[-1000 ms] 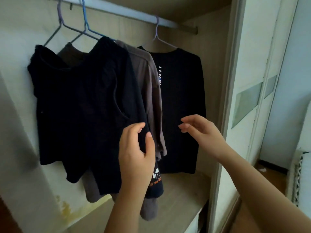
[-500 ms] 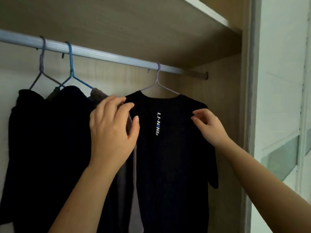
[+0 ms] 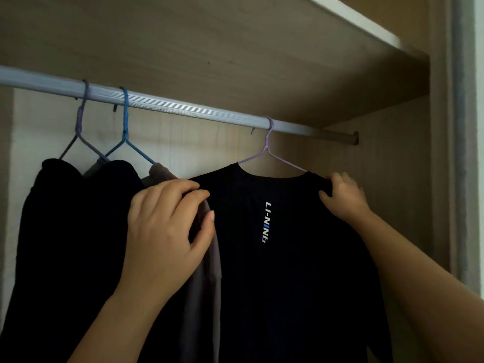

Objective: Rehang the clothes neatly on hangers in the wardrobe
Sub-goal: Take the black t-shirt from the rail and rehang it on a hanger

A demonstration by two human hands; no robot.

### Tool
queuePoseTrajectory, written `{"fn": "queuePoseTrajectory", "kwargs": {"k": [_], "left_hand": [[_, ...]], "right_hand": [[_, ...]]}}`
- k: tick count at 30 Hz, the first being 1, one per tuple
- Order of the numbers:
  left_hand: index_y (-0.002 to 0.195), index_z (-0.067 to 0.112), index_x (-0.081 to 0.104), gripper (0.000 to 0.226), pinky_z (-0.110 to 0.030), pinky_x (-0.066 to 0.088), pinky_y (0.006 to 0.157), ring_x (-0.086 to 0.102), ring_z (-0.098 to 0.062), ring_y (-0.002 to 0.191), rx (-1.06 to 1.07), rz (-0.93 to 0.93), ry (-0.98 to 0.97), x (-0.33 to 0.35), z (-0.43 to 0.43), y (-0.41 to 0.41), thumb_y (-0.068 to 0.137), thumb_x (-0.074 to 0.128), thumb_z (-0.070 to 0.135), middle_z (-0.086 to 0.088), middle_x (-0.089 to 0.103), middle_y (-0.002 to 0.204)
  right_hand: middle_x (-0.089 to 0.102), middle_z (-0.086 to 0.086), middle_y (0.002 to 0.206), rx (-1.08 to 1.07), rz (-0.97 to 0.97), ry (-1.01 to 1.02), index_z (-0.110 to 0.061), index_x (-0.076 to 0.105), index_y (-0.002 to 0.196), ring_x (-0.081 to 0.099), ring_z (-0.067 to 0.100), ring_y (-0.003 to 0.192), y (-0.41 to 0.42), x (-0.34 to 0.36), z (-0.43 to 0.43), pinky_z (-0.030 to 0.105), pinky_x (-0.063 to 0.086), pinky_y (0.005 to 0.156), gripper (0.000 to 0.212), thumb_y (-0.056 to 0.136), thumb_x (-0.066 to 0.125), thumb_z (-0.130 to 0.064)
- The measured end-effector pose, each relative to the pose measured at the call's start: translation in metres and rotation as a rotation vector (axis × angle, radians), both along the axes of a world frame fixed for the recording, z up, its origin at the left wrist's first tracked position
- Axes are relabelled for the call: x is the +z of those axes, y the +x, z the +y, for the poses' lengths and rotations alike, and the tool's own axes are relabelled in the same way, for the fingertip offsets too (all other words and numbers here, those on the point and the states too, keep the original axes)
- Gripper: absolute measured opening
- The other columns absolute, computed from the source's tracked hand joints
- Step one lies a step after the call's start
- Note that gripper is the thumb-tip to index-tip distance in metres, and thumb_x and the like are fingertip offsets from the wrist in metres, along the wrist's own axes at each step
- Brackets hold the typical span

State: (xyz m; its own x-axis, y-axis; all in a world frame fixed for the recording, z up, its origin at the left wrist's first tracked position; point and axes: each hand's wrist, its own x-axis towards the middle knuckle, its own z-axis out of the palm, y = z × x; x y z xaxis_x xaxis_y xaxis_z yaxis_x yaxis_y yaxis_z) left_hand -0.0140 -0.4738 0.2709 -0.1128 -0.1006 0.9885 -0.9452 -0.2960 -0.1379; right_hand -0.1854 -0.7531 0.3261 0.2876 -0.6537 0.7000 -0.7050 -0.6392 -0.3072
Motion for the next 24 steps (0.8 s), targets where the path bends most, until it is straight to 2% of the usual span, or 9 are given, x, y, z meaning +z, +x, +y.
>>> {"fn": "queuePoseTrajectory", "kwargs": {"k": [4,7,9,11,16,20,24], "left_hand": [[0.098,0.012,0.066,0.030,-0.033,0.032,0.093,0.052,-0.018,0.101,0.003,0.020,0.031,-0.002,-0.004,0.002,0.083,0.048,0.031,-0.005,0.065,0.103],[0.097,0.012,0.066,0.030,-0.033,0.032,0.092,0.052,-0.018,0.099,0.004,0.009,0.040,-0.002,-0.007,0.004,0.083,0.048,0.031,-0.005,0.065,0.102],[0.097,0.011,0.067,0.029,-0.032,0.032,0.092,0.051,-0.017,0.098,0.001,0.000,0.039,-0.003,-0.007,0.005,0.083,0.049,0.030,-0.006,0.065,0.101],[0.097,0.011,0.066,0.029,-0.033,0.033,0.091,0.050,-0.017,0.098,-0.004,-0.004,0.039,-0.003,-0.006,0.006,0.083,0.049,0.029,-0.006,0.065,0.102],[0.099,0.012,0.066,0.030,-0.032,0.033,0.092,0.052,-0.018,0.099,-0.011,0.000,0.071,-0.001,0.000,0.006,0.084,0.047,0.030,-0.005,0.065,0.103],[0.100,0.013,0.066,0.031,-0.031,0.033,0.092,0.056,-0.019,0.097,-0.028,0.009,0.088,0.001,0.007,0.005,0.083,0.047,0.031,-0.004,0.065,0.103],[0.104,0.013,0.065,0.034,-0.030,0.032,0.095,0.051,-0.015,0.101,-0.046,0.018,0.132,-0.001,0.014,0.005,0.083,0.046,0.032,-0.003,0.064,0.106]], "right_hand": [[0.049,0.021,0.124,0.022,-0.028,-0.022,-0.003,0.046,0.123,0.046,0.038,0.115,0.002,0.006,0.001,0.042,0.040,0.093,0.040,0.090,0.050,-0.025],[0.062,0.024,0.105,0.083,-0.049,0.016,-0.006,0.053,0.094,0.057,0.037,0.098,0.006,0.006,0.005,0.035,0.041,0.070,0.020,0.093,0.045,-0.024],[0.062,0.022,0.095,0.094,-0.044,0.016,-0.013,0.045,0.076,0.058,0.036,0.094,0.010,0.008,0.006,0.031,0.035,0.065,0.021,0.094,0.043,-0.024],[0.057,0.016,0.087,0.104,-0.033,0.046,-0.017,0.041,0.069,0.057,0.035,0.094,0.012,0.012,0.012,0.031,0.034,0.066,0.027,0.094,0.043,-0.024],[0.061,0.018,0.098,0.043,-0.088,-0.001,-0.010,0.053,0.087,0.056,0.038,0.098,0.015,0.019,0.032,0.032,0.036,0.070,0.019,0.094,0.042,-0.024],[0.062,0.020,0.102,0.008,-0.133,-0.043,-0.014,0.046,0.080,0.056,0.039,0.100,0.016,0.030,0.050,0.032,0.037,0.071,0.018,0.094,0.042,-0.026],[0.059,0.015,0.092,0.008,-0.128,-0.024,-0.014,0.049,0.082,0.057,0.038,0.098,0.013,0.039,0.067,0.033,0.039,0.071,0.018,0.094,0.042,-0.026]]}}
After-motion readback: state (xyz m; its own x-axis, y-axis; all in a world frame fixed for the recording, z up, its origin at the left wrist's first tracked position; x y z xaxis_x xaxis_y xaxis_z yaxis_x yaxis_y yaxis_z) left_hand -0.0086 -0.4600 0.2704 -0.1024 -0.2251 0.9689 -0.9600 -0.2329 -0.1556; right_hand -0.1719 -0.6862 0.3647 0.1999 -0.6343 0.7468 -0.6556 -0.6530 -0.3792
